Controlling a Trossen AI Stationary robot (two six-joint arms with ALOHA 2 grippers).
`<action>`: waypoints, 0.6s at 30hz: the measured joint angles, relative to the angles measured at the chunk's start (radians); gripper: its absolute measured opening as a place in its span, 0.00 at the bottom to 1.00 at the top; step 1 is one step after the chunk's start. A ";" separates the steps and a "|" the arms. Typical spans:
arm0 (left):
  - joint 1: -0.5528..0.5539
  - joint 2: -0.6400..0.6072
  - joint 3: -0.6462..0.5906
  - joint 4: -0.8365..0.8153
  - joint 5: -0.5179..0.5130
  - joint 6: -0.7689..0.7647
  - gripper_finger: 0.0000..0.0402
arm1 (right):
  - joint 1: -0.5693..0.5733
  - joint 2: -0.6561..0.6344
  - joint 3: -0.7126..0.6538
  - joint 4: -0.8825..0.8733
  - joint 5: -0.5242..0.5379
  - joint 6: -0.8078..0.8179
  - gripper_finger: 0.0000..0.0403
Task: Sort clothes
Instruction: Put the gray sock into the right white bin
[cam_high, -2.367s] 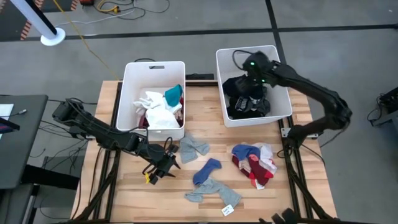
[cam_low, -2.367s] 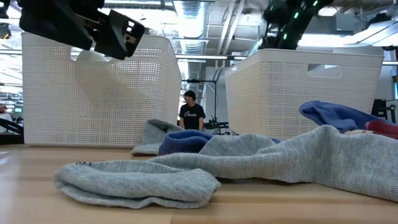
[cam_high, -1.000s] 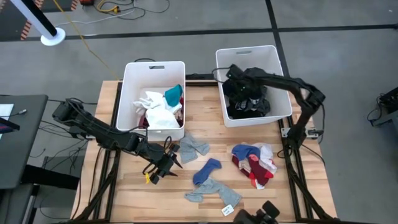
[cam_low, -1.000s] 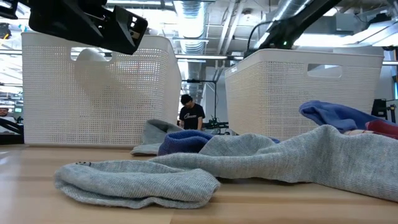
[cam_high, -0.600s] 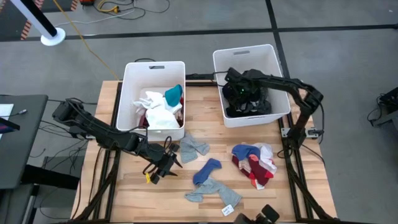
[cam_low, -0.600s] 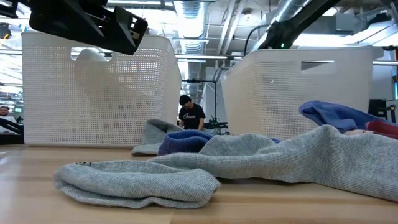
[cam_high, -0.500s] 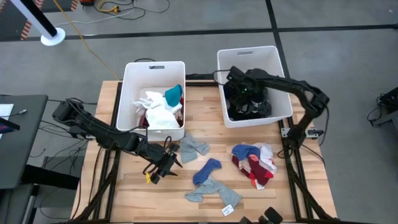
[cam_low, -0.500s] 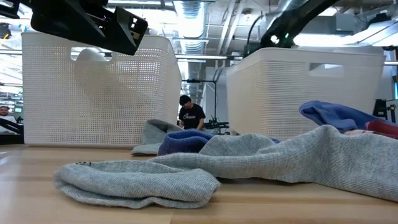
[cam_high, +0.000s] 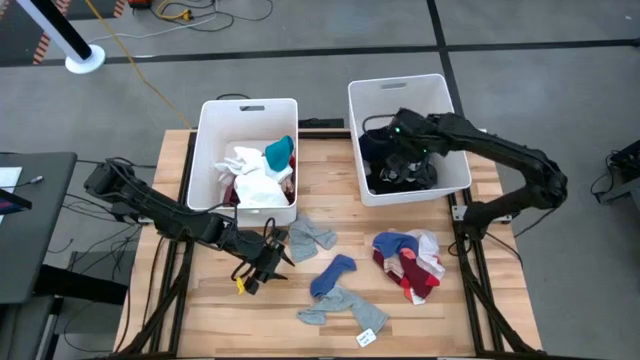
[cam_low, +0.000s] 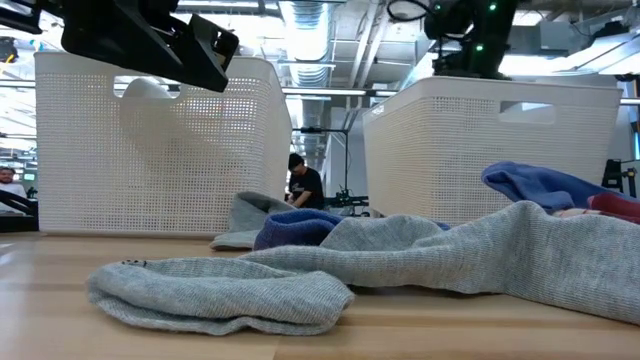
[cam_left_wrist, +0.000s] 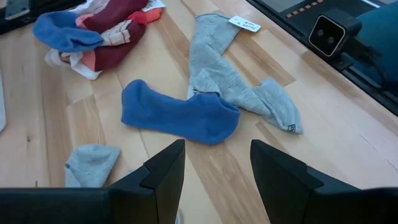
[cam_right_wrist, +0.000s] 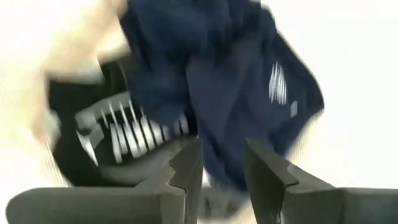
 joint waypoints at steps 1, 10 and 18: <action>0.000 0.000 0.000 0.000 0.000 -0.002 0.44 | 0.007 0.000 0.000 -0.043 0.001 0.013 0.32; 0.000 0.000 0.000 0.002 0.000 -0.013 0.44 | 0.108 0.008 -0.026 -0.235 -0.022 0.108 0.32; 0.000 0.000 0.000 0.003 0.000 -0.020 0.44 | 0.172 0.010 -0.059 -0.243 -0.197 0.154 0.32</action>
